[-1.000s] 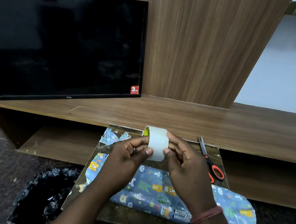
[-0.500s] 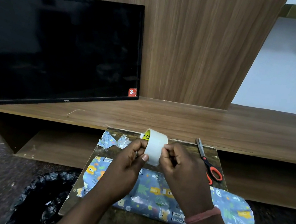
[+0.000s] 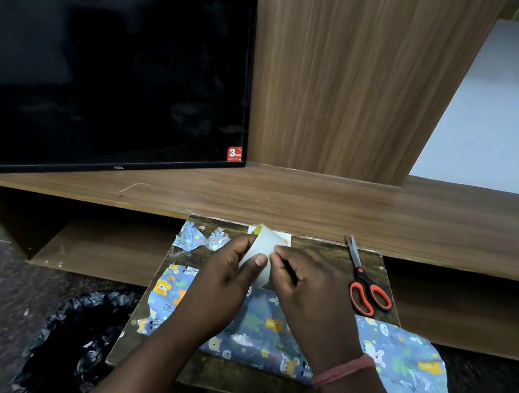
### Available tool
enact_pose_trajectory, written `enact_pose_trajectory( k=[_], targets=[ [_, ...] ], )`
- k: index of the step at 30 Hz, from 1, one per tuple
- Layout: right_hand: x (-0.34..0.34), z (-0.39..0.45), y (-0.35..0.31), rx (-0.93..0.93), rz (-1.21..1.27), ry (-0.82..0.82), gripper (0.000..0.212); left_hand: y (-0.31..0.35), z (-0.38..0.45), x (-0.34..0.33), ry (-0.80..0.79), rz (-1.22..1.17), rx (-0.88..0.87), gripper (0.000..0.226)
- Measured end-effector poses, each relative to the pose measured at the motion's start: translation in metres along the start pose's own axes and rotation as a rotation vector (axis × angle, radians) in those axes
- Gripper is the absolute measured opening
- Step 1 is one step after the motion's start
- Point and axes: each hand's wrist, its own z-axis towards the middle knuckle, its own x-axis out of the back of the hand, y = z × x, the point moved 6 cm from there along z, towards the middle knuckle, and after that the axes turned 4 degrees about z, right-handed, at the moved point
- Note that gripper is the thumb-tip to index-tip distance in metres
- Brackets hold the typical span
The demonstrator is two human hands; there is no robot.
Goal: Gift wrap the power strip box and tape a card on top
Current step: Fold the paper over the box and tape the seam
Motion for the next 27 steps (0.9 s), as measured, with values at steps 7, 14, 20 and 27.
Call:
enact_pose_trajectory(
  k=[7, 14, 20, 27],
  targets=[
    [0.006, 0.003, 0.014, -0.078, 0.001, 0.030, 0.017, -0.004, 0.000, 0.000, -0.066, 0.089, -0.049, 0.021],
    [0.000, -0.003, 0.002, 0.023, -0.062, 0.001, 0.007, -0.010, 0.001, -0.004, -0.102, -0.151, 0.079, 0.030],
    [-0.004, -0.004, 0.001, -0.001, -0.078, 0.013, 0.009, -0.008, 0.003, -0.002, -0.034, -0.118, 0.058, 0.015],
    [0.007, 0.004, 0.015, -0.070, 0.002, 0.021, 0.018, -0.011, 0.000, -0.002, -0.131, -0.038, 0.043, 0.027]
  ],
)
